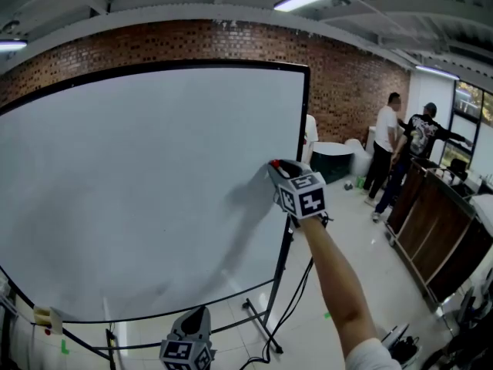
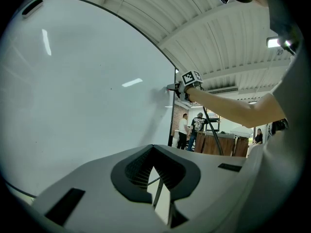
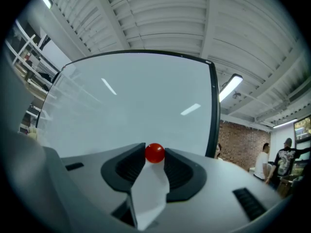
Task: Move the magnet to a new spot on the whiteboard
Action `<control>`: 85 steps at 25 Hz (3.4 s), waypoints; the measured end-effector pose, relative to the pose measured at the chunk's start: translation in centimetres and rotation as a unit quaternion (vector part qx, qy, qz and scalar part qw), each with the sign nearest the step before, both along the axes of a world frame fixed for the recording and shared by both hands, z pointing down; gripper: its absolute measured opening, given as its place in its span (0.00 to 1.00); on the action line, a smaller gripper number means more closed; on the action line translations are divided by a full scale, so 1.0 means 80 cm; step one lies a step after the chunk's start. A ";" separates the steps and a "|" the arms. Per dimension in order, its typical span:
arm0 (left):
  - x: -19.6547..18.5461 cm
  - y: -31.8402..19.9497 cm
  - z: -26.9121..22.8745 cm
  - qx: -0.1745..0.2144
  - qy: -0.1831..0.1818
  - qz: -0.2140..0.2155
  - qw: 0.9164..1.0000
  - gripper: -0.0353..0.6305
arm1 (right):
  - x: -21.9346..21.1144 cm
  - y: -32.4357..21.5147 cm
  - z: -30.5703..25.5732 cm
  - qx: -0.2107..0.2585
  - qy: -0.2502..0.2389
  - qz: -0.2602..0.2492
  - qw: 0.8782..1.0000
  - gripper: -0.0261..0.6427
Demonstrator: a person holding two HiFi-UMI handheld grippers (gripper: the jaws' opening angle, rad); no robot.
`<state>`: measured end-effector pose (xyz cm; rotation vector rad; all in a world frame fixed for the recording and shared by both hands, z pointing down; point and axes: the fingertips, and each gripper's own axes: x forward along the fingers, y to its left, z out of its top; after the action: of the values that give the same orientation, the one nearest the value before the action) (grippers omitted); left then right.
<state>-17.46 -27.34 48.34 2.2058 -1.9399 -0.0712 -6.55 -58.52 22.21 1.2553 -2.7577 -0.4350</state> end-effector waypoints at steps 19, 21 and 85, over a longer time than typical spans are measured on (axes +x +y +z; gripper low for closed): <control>0.009 -0.003 0.001 -0.006 0.000 0.010 1.000 0.04 | 0.002 -0.001 0.000 0.006 0.006 0.014 1.000 0.31; 0.011 -0.003 0.002 -0.006 0.001 0.009 1.000 0.04 | 0.010 0.008 -0.002 0.010 -0.002 0.014 1.000 0.39; 0.021 0.276 0.053 -0.036 0.026 0.145 0.988 0.04 | 0.090 0.669 0.396 -0.220 -0.088 0.063 0.969 0.04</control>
<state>-15.75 -5.24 52.59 2.3843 -1.5519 -0.0127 0.64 -4.97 53.87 1.3853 -2.6712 0.3001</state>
